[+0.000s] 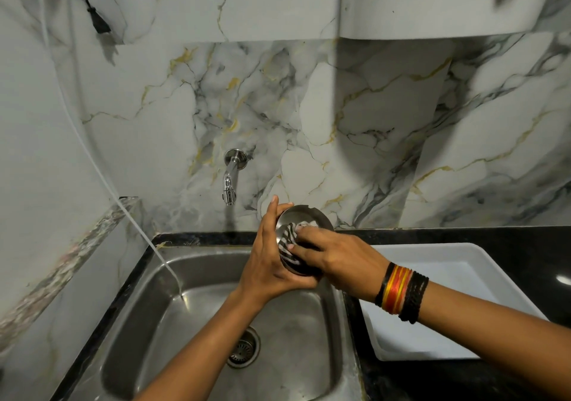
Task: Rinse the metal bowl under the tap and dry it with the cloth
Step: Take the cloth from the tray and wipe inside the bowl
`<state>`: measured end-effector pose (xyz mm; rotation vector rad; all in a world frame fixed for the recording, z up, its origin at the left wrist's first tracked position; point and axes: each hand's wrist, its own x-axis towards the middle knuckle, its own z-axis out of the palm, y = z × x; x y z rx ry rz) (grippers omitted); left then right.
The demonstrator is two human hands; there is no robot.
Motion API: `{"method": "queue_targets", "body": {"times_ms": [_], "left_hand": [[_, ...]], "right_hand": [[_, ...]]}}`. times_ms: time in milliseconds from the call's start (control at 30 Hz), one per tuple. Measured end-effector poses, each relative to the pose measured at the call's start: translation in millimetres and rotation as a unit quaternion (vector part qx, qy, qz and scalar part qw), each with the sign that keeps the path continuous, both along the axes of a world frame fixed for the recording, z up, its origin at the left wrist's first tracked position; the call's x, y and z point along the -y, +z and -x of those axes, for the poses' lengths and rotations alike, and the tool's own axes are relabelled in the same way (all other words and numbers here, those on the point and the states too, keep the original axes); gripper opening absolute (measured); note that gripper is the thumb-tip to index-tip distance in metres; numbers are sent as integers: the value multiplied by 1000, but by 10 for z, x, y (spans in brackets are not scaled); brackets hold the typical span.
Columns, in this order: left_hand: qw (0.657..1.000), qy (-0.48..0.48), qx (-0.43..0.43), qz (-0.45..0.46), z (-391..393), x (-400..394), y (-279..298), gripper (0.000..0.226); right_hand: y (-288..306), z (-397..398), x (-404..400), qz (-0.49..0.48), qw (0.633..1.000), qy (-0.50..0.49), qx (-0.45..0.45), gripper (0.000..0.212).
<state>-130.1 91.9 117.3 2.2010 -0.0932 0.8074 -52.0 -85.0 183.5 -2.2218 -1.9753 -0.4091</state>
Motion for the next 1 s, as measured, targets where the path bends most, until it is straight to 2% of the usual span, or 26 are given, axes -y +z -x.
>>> {"method": "queue_targets", "body": {"times_ms": [100,233,433,633,700,767,833,933,1000], "left_hand": [[1000,-6,9,-14,-12,-23,-55,158],[998,-46,-9,-43,0,-23,-111,158],[999,-34,0,-40,33,17,-79,151],[997,-7,19,-69,47,-23,-48,151],[997,-13,27,-64,43,-30,-35,147],[995,-30,36,-83,19,-34,-58,142],[993,-36,43,-100,-14,-38,-114,144],[993,-30,41,-108,-70,-23,-180,151],[994,-31,63,-87,-66,19,-170,136]], "right_hand": [[-37,1,54,14,996,29,-88,55],[-64,-50,88,103,986,65,-113,66],[75,-184,-48,122,986,95,69,61],[2,-106,-142,77,987,-54,127,66],[-31,13,-180,93,978,-99,156,57],[-6,108,-163,166,973,-107,116,39],[84,162,-132,191,975,-107,43,26],[135,179,-155,150,971,-127,-134,16],[163,209,-179,53,939,-132,-313,21]]}}
